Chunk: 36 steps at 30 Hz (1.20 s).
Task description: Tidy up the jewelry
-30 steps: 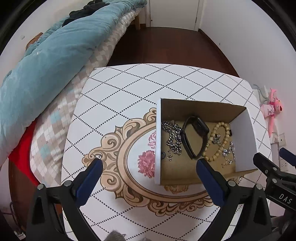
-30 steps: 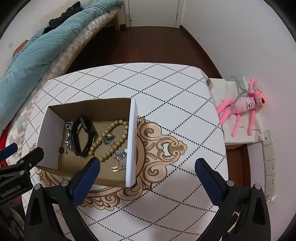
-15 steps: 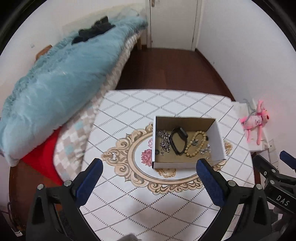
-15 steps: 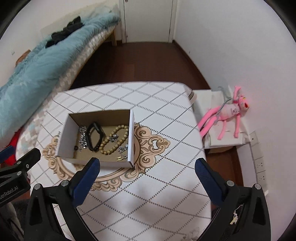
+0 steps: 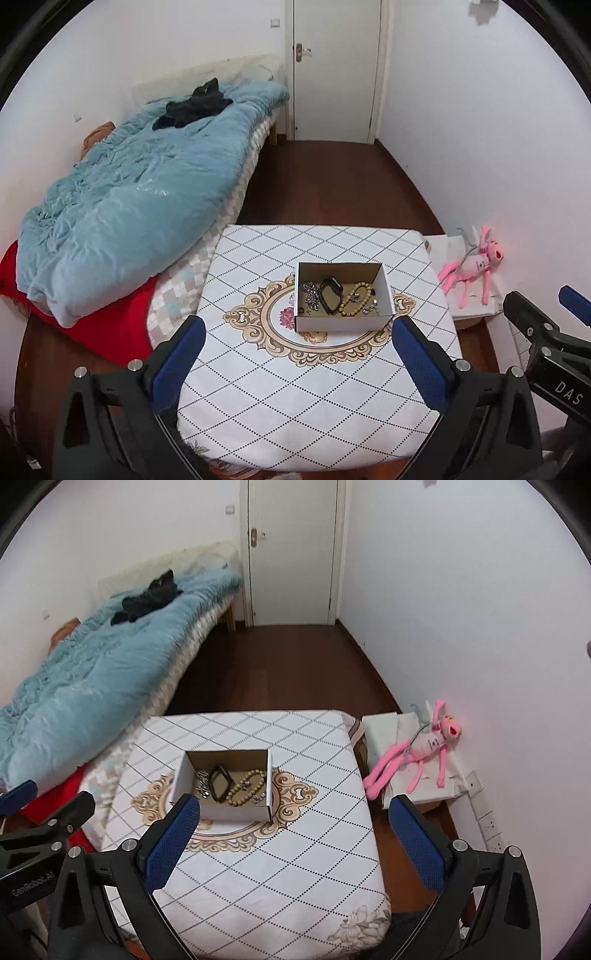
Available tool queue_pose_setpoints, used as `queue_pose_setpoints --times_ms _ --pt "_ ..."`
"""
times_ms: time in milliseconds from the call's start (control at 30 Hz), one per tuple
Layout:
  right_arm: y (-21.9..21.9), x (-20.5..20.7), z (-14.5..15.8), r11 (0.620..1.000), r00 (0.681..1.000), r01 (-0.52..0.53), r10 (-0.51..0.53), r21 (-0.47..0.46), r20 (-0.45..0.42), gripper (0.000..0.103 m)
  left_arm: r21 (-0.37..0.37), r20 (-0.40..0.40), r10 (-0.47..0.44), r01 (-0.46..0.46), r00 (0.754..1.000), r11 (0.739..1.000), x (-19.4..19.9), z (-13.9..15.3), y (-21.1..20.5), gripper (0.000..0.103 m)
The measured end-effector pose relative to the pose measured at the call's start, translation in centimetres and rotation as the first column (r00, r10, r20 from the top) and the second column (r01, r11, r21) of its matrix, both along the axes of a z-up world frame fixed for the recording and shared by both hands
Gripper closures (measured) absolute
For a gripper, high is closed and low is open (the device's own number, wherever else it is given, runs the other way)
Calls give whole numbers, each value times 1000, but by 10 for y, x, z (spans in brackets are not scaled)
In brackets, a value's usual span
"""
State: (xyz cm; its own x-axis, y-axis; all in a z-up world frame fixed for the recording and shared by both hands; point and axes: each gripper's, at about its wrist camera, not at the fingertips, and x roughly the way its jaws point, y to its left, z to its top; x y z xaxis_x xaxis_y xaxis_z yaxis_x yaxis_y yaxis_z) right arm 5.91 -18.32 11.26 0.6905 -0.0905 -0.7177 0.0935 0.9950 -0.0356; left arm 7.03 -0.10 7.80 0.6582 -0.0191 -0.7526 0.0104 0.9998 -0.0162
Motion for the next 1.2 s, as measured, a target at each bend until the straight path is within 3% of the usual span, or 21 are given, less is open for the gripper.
queue_pose_setpoints --times_ms 233,500,800,1200 --pt "6 -33 32 1000 999 -15 14 10 50 0 -2 19 14 -14 1000 1000 -21 20 4 0" --pt "6 -44 36 999 999 -26 25 30 40 0 -3 11 12 -12 1000 1000 -26 23 4 0" --pt "2 -23 22 999 1000 -12 11 31 7 0 9 -44 31 -30 999 1000 -2 10 -5 0" --pt "2 41 -16 1000 996 -11 13 16 -89 0 35 -119 49 -45 992 998 41 -20 -8 0"
